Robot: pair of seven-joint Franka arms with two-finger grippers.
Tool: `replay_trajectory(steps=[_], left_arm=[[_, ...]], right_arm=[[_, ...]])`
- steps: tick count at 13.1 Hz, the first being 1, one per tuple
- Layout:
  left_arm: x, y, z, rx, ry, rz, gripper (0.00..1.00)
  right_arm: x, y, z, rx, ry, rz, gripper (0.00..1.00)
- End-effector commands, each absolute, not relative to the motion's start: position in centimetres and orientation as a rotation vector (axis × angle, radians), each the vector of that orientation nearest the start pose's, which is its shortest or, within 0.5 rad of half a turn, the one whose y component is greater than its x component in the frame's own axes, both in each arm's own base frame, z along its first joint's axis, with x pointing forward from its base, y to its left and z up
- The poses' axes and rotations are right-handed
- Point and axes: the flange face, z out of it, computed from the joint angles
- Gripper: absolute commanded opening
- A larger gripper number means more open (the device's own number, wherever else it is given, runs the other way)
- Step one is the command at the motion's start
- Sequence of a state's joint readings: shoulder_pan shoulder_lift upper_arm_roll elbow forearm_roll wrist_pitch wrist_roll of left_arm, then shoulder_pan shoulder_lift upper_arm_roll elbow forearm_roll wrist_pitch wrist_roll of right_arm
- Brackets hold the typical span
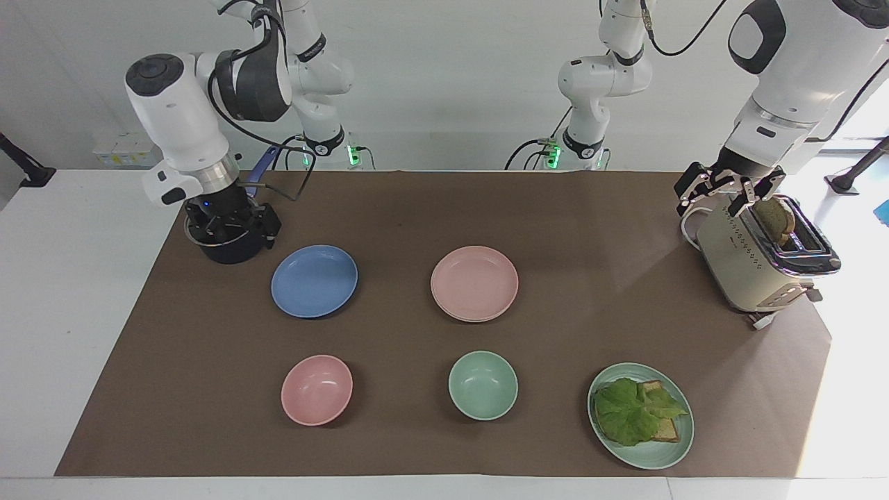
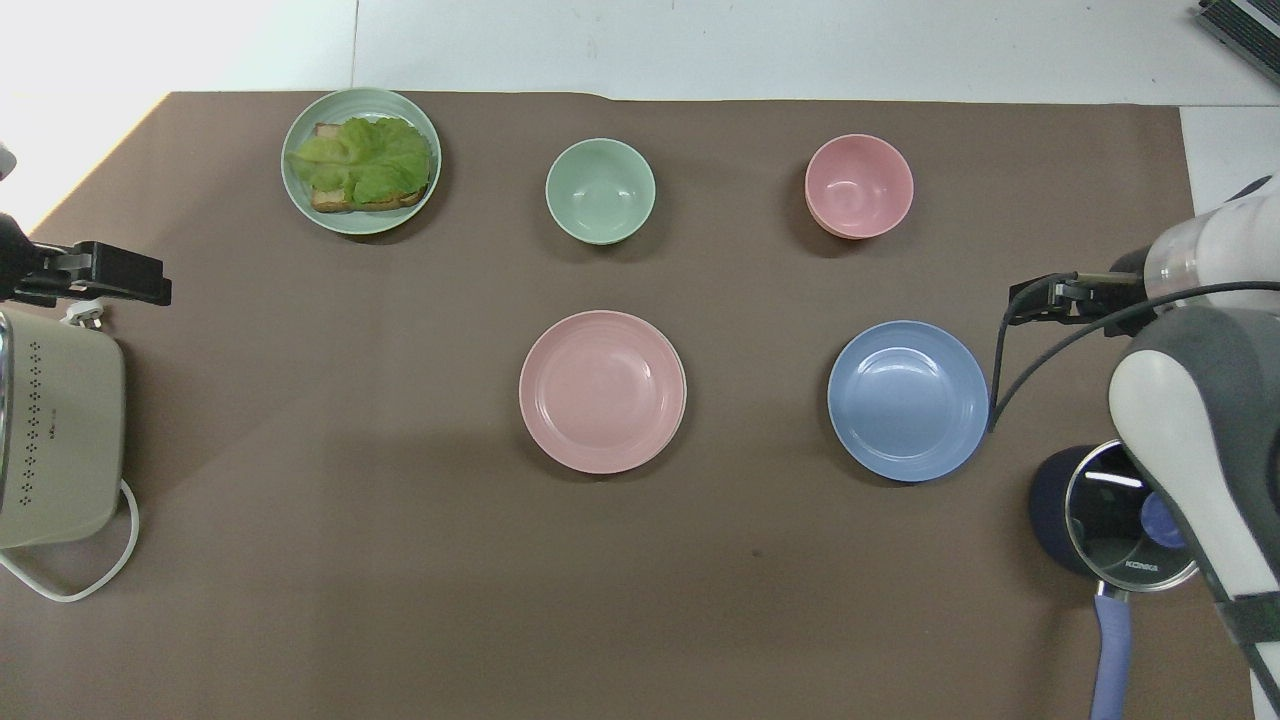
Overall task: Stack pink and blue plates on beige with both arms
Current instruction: 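Reach the right gripper to the blue plate rim and grasp it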
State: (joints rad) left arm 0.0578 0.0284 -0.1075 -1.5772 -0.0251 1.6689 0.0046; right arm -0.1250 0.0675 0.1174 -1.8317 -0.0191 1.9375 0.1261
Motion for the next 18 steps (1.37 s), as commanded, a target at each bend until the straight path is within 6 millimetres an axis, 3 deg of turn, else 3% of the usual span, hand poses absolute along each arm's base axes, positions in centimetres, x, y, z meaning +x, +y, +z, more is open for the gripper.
replay_trajectory(steps=[1,4,6,9,11,13,14,15,17,18], left_arm=[[56.8,-2.8,61.6,-3.154,0.1,-0.082,1.0],[56.8,-2.8,61.6,-3.154,0.1,-0.082,1.0],[56.8,-2.8,61.6,-3.154,0.1,-0.082,1.0],[56.8,-2.8,61.6,-3.154,0.1,-0.082,1.0],[56.8,-2.8,61.6,-3.154,0.1,-0.082,1.0],[56.8,-2.8,61.6,-3.154,0.1,-0.082,1.0],[56.8,-2.8,61.6,-3.154,0.1,-0.082,1.0],[56.8,-2.8,61.5,-3.154,0.1,-0.08,1.0],[56.8,-2.8,61.5,-3.154,0.1,-0.08,1.0],[56.8,-2.8,61.6,-3.154,0.1,-0.082,1.0]], right_arm=[[59.4,-1.3,44.9,-3.129,0.124,-0.118,1.0],[58.1,-1.7,38.8,-3.128,0.103,-0.129,1.0],[56.9,-1.9,36.1,-3.129,0.064,-0.131,1.0],[55.6,-4.1,32.6,-3.13,0.052,-0.149,1.0],[54.4,-4.0,30.7,-3.13,0.049,-0.14,1.0],[53.9,-4.1,30.3,-3.128,0.055,-0.118,0.9],[53.9,-4.1,30.3,-3.127,0.057,-0.113,0.79],[53.9,-4.0,30.3,-3.125,0.058,-0.109,0.59],[53.4,-4.0,30.0,-3.123,0.056,-0.087,0.0],[53.4,-4.0,30.1,-3.123,0.056,-0.087,0.0]])
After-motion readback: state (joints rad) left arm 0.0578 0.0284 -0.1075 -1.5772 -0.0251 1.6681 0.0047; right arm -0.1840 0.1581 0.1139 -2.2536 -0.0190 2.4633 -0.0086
